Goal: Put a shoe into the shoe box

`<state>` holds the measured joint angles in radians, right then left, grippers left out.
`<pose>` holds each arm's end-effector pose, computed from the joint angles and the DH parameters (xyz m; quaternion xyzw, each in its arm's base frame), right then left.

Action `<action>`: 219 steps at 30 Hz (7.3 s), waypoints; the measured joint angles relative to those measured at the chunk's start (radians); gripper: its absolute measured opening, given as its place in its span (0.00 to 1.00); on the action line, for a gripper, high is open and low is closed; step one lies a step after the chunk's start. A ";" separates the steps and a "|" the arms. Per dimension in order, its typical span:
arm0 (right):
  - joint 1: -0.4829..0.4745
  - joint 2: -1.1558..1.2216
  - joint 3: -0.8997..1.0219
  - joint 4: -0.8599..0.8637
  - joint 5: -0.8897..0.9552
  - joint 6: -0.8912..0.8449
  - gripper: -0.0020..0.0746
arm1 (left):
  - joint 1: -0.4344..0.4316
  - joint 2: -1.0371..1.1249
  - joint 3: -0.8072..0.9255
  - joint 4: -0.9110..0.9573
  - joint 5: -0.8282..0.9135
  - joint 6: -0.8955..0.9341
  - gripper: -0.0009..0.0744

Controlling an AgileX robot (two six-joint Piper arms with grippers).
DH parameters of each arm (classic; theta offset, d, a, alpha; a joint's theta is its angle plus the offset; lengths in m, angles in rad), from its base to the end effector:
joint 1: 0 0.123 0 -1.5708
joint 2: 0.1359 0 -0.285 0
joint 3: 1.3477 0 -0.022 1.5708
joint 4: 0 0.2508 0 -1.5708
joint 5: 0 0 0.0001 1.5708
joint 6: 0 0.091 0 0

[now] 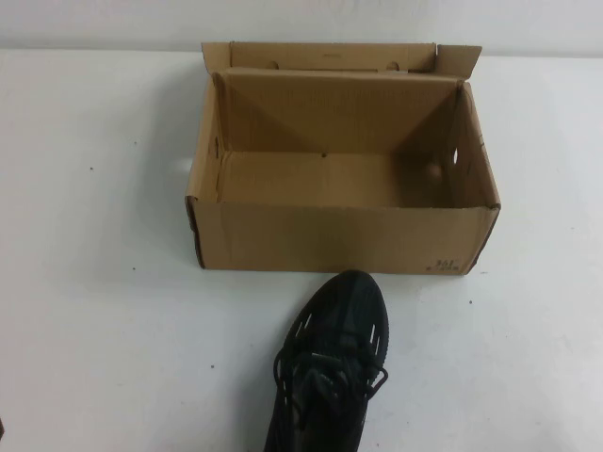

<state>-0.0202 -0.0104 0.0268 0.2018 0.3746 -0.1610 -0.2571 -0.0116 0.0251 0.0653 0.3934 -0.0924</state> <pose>0.0527 0.0056 0.1717 -0.0028 0.8037 0.0316 0.5942 0.0509 -0.0110 0.1701 0.0837 0.8061 -0.0744 0.5811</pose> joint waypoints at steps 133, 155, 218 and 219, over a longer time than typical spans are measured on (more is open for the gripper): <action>0.000 -0.004 -0.305 0.011 -1.047 0.327 0.00 | 0.000 0.013 -0.421 -0.098 -0.967 0.021 0.01; 0.000 0.452 -0.750 0.137 0.265 0.211 0.00 | 0.000 0.461 -0.755 -0.086 0.028 0.032 0.01; 0.785 1.661 -1.271 0.095 0.465 -0.318 0.03 | 0.000 0.599 -0.755 -0.104 0.483 0.142 0.01; 0.785 1.652 -1.292 0.108 0.484 -0.318 0.03 | 0.000 0.599 -0.755 -0.119 0.483 0.183 0.01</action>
<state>0.7649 1.6415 -1.2651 0.3103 0.8587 -0.4794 -0.2571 0.5877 -0.7304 -0.0541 0.8759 0.0902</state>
